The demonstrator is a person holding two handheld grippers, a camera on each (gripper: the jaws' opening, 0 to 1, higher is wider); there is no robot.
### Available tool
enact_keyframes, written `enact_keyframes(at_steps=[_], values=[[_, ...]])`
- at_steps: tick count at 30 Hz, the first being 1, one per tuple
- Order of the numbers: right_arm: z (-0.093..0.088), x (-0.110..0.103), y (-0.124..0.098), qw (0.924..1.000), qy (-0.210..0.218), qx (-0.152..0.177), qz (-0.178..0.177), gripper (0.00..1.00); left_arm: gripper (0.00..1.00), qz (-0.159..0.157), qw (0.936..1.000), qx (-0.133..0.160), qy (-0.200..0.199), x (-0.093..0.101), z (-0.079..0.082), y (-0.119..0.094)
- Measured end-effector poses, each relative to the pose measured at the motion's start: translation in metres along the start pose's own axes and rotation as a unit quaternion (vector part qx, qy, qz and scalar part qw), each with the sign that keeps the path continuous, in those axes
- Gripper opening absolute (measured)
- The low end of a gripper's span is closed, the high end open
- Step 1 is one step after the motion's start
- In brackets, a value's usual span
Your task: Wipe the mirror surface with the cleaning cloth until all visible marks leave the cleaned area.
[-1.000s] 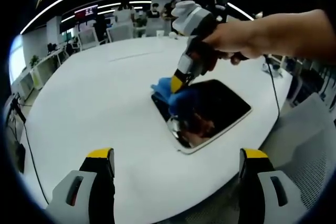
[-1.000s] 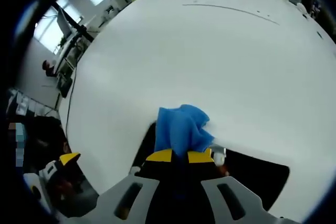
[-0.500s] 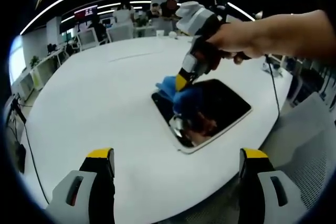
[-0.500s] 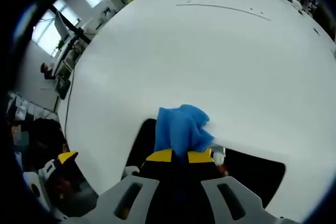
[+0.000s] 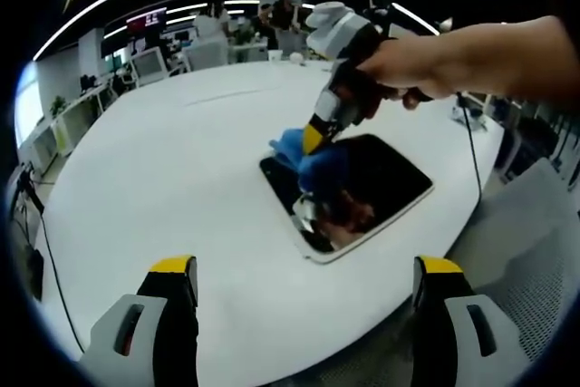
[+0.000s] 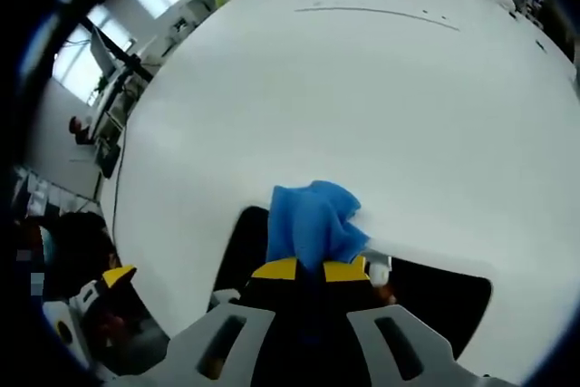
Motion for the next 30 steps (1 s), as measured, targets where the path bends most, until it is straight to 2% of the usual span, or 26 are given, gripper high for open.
enact_keyframes(at_steps=[3,5,10,21,24,25,30], values=[[-0.003,-0.004,-0.002,1.0000,-0.004,0.005,-0.008,0.02,0.99,0.000,1.0000,0.000,0.000,0.000,0.000,0.000],[-0.004,-0.003,-0.002,0.9999,0.015,0.002,0.000,0.02,0.99,-0.001,1.0000,-0.001,0.000,0.000,0.000,0.000],[-0.005,-0.003,-0.001,0.9999,0.016,0.003,0.001,0.01,0.99,-0.003,1.0000,-0.004,0.005,0.001,0.000,0.000],[-0.016,-0.011,-0.002,1.0000,0.000,0.003,0.000,0.02,0.99,-0.003,1.0000,-0.003,0.000,0.000,0.000,0.002],[-0.017,-0.012,0.000,1.0000,-0.007,0.000,-0.002,0.02,1.00,-0.001,1.0000,0.006,-0.006,0.000,0.001,0.000],[-0.018,-0.013,0.000,1.0000,-0.007,0.000,-0.003,0.02,1.00,-0.004,0.9997,0.018,-0.017,0.000,0.003,0.000],[-0.022,-0.013,0.001,1.0000,-0.006,-0.002,-0.002,0.02,1.00,0.000,0.9999,0.012,-0.012,-0.001,0.002,-0.001]])
Point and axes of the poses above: the point that each gripper's makers call its tool centre point, and the gripper's own axes: y roughly forward along the fingers, x roughly to its right, z roughly out of its top, the point moved 10 cm from there along -y, roughly backward along the fingers, and after that the axes turned 4 degrees about z, right-handed, at the moved point
